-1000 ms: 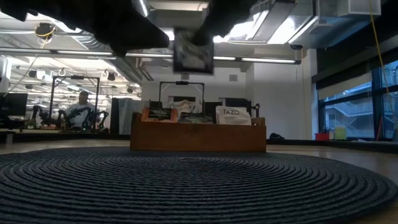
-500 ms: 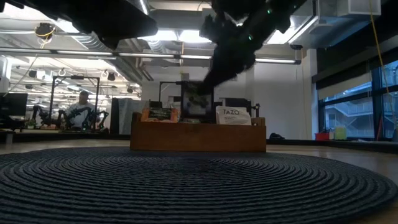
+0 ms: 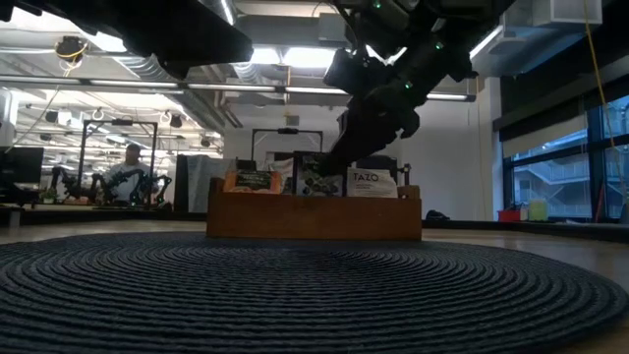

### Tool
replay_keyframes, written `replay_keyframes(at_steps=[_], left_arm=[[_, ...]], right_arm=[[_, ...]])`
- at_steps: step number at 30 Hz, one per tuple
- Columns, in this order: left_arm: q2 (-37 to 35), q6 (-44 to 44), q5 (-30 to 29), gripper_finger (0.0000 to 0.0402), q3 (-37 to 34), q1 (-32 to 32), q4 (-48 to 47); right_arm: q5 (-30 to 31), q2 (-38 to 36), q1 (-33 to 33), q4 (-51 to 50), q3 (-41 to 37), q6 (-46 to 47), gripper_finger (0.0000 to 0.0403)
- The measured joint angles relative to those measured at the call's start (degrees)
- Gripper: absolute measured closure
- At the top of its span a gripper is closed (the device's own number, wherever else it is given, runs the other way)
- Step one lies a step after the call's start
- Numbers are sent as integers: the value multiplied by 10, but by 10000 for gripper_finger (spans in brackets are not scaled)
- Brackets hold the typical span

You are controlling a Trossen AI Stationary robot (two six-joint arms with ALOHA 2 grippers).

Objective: Pick & Place Tea
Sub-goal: Put the black tea bag into the middle section of the wooden organizer

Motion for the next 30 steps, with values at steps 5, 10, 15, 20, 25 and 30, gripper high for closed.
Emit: replay_keyframes(at_steps=[5, 10, 15, 20, 25, 30], left_arm=[[0, 0, 0, 333, 0, 0, 0], [0, 0, 0, 332, 0, 0, 0], [0, 0, 0, 329, 0, 0, 0], [0, 0, -3, 333, 0, 0, -1], [0, 0, -5, 332, 0, 0, -9], [0, 0, -13, 333, 0, 0, -10]], right_arm=[[0, 0, 0, 7, -5, 2, 394], [0, 19, 0, 15, -5, 0, 393], [3, 43, 0, 34, -4, 0, 392], [3, 47, 0, 41, -4, -4, 392], [19, 46, 0, 39, -4, -6, 374], [20, 46, 0, 32, 9, -6, 325]])
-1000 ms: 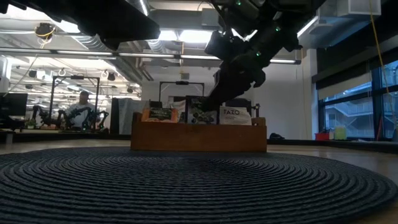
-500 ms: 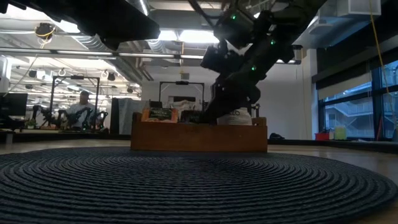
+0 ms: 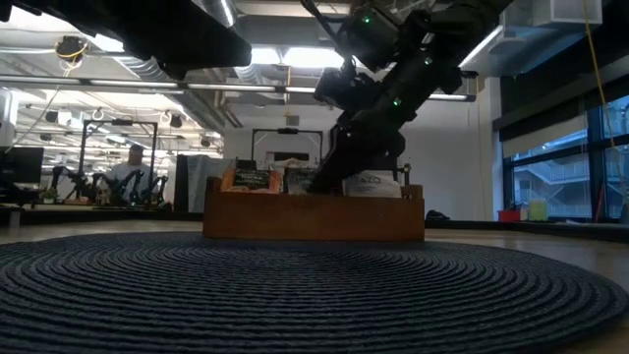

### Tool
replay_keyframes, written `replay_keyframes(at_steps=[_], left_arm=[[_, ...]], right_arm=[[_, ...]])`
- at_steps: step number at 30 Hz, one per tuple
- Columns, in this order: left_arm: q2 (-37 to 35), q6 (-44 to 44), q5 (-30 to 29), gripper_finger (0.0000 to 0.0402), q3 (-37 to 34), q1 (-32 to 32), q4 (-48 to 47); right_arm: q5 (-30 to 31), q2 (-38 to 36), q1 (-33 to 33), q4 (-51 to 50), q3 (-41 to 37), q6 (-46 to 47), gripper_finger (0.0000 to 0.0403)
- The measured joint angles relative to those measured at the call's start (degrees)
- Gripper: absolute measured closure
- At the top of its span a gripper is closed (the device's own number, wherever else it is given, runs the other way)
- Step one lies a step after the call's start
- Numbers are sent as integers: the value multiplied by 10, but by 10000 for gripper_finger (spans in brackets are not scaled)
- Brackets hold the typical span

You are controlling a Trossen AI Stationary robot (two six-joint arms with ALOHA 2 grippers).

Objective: Pick & Place Tea
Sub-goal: Put the black tea bag into the middle section of the wooden organizer, then put the orange tea bag into the left section of the wooden organizer

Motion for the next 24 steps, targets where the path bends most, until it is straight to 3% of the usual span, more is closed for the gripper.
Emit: replay_keyframes(at_steps=[8, 11, 16, 24], left_arm=[[0, 0, 0, 330, 0, 0, -4], [0, 0, 0, 330, 0, 0, -4], [0, -2, 0, 333, 0, 0, -9], [0, -30, 3, 333, 0, 0, -41]], right_arm=[[1, -2, 0, -48, 36, 2, 271], [8, -2, 0, -69, 52, 2, 268], [75, -5, 1, -73, 74, 4, 267], [88, -5, 14, -72, 71, 9, 267]])
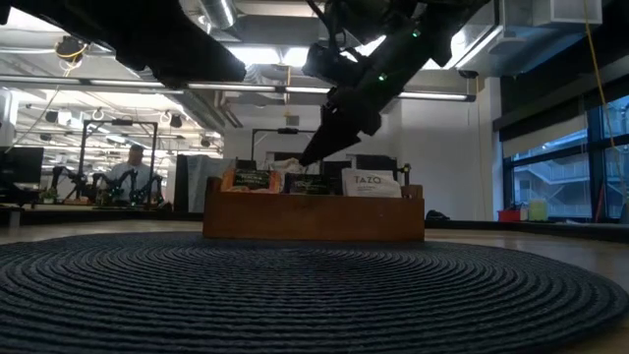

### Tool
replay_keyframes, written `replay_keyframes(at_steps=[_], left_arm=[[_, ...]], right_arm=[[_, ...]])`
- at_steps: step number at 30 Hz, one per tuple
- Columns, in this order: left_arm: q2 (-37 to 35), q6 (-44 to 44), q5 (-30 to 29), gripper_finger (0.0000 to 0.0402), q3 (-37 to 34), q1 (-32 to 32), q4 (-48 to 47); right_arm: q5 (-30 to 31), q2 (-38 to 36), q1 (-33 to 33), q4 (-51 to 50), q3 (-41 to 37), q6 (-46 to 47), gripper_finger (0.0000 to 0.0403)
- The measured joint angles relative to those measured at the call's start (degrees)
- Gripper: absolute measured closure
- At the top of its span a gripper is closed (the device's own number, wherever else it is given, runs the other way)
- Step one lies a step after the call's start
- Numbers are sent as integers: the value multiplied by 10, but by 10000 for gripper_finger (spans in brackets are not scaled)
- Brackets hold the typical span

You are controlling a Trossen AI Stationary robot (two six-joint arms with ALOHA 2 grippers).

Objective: Pick & Place Tea
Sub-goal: Put the orange tea bag into the left section of the wooden organizer

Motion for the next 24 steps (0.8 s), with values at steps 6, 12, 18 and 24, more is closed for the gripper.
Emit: replay_keyframes(at_steps=[6, 12, 18, 24], left_arm=[[-31, -56, 6, 332, 0, -19, -102], [-58, -159, 167, 330, 0, -42, -146], [-57, -216, 321, 330, 0, -56, -153], [-57, -305, 376, 330, 0, -83, -196]], right_arm=[[43, -8, 25, 19, 29, 76, 267], [4, -8, 54, 32, 28, 99, 267], [3, -8, 75, 69, 28, 102, 267], [3, -4, 95, 103, 28, 101, 267]])
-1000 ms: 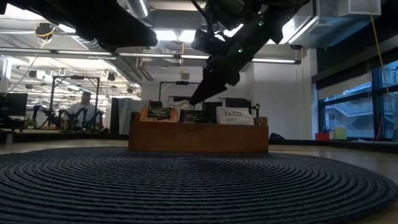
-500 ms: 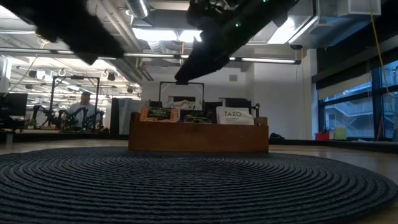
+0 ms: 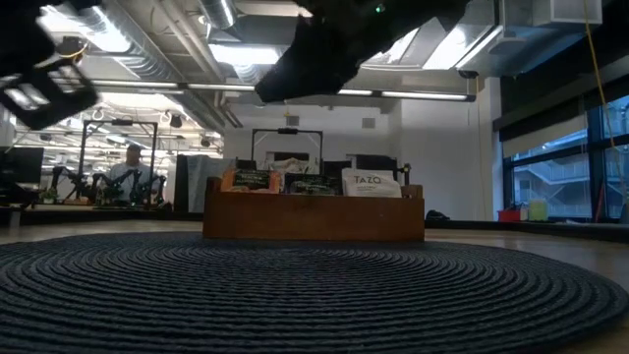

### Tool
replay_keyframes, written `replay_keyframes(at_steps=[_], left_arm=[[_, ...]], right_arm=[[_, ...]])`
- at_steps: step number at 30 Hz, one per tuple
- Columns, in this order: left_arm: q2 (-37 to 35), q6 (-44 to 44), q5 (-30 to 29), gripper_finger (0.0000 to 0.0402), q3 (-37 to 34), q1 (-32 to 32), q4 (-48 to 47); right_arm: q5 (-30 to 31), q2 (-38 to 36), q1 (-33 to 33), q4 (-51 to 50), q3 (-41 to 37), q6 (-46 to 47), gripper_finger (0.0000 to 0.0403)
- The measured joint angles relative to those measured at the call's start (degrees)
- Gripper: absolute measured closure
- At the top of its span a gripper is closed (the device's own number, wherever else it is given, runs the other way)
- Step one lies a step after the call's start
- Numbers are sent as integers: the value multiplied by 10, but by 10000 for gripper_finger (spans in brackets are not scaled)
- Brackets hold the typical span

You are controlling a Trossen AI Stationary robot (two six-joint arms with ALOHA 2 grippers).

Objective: Pick & Place Tea
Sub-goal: Put the orange tea bag into the left section of the wooden organizer

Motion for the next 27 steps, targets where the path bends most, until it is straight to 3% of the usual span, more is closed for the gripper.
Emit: replay_keyframes(at_steps=[6, 11, 16, 27], left_arm=[[0, -92, -7, 331, 0, -72, -65], [0, -98, -62, 330, 0, -125, -97], [18, -63, -75, 331, 0, -136, -75], [89, 96, -48, 331, 0, -134, -17]], right_arm=[[0, 16, 13, 29, -1, 2, 267], [2, 40, 13, 86, 0, 2, 267], [2, 71, 12, 133, 0, 2, 267], [1, 84, 14, 163, -1, 16, 267]])
